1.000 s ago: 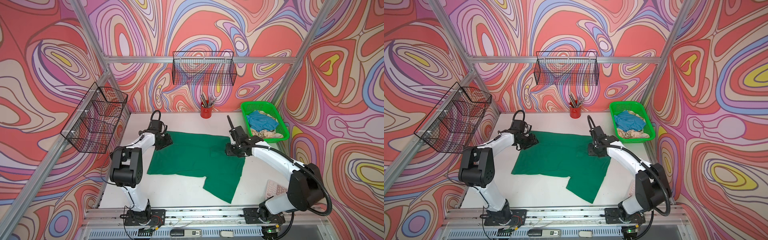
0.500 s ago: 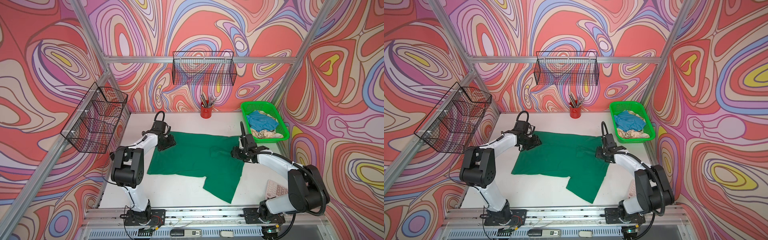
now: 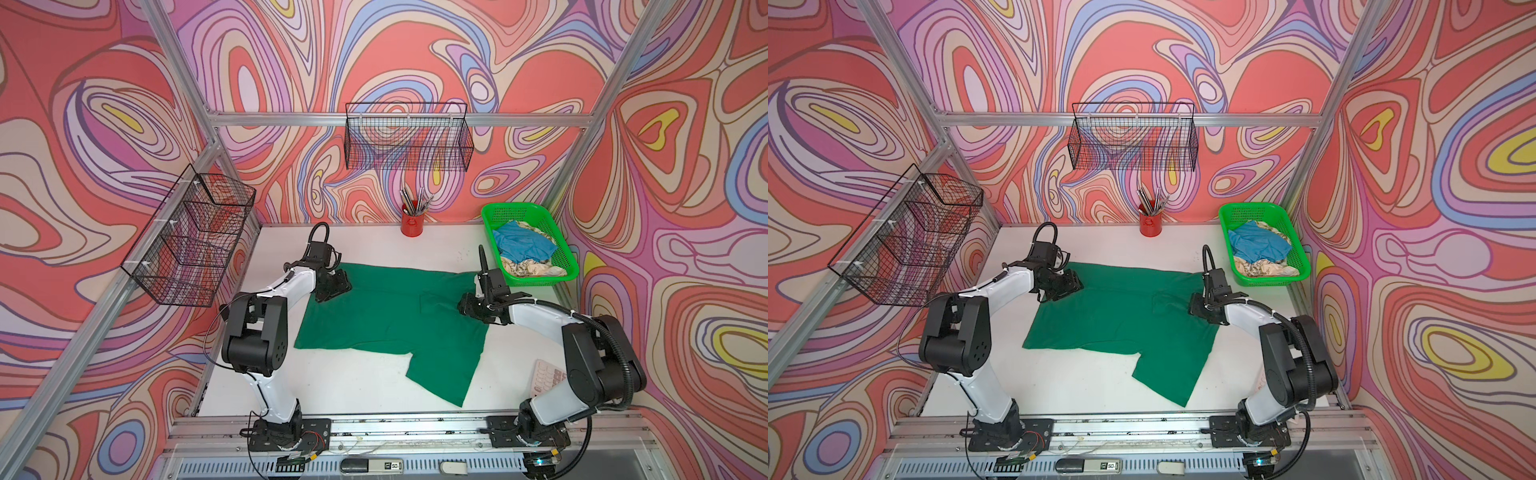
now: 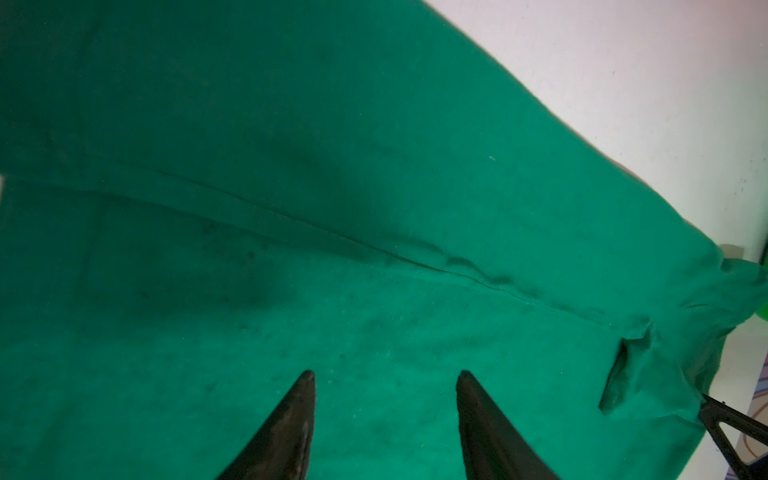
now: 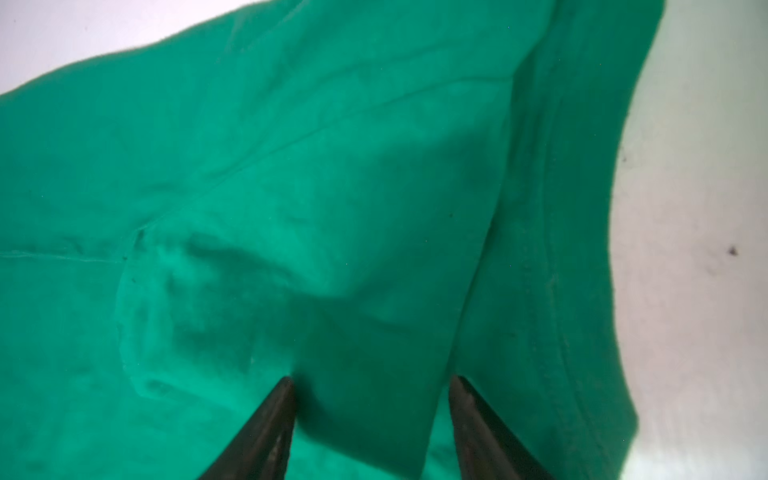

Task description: Fold and stack the t-shirts

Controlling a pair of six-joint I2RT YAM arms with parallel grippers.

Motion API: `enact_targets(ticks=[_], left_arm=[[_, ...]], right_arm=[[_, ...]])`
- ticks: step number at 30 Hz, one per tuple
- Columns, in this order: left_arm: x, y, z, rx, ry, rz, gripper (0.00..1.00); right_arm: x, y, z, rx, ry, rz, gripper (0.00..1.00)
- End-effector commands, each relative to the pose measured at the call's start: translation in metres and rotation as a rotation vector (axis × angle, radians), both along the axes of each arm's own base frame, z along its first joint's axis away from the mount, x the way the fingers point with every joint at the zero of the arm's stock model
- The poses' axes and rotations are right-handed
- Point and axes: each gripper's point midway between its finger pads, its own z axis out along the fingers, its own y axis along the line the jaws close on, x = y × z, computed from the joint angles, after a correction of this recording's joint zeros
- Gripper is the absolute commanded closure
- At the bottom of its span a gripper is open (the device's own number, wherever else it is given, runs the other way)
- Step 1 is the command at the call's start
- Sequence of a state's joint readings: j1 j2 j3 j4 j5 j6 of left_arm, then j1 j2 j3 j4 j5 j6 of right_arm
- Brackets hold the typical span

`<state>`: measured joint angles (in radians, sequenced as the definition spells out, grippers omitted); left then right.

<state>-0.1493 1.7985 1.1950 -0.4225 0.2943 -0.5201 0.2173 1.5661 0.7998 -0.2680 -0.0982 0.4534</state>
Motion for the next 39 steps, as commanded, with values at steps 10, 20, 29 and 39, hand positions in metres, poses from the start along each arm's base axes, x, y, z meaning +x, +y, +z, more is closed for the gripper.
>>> enact_targets(ticks=[10,20,29,39], left_arm=[[-0.005,0.002,0.009,0.016,-0.006,0.007,0.43],[-0.005,0.002,0.009,0.016,-0.007,0.008,0.43],[-0.004,0.001,0.008,0.015,-0.009,0.005,0.43],[-0.005,0.0,0.006,0.015,-0.01,0.001,0.43]], right_arm=[[0.002,0.01,0.0,0.089,-0.012,-0.017,0.37],[0.003,0.023,0.016,0.167,-0.026,0.014,0.37],[-0.002,0.033,0.037,0.23,-0.022,0.037,0.37],[-0.017,0.041,0.059,0.302,-0.002,0.045,0.36]])
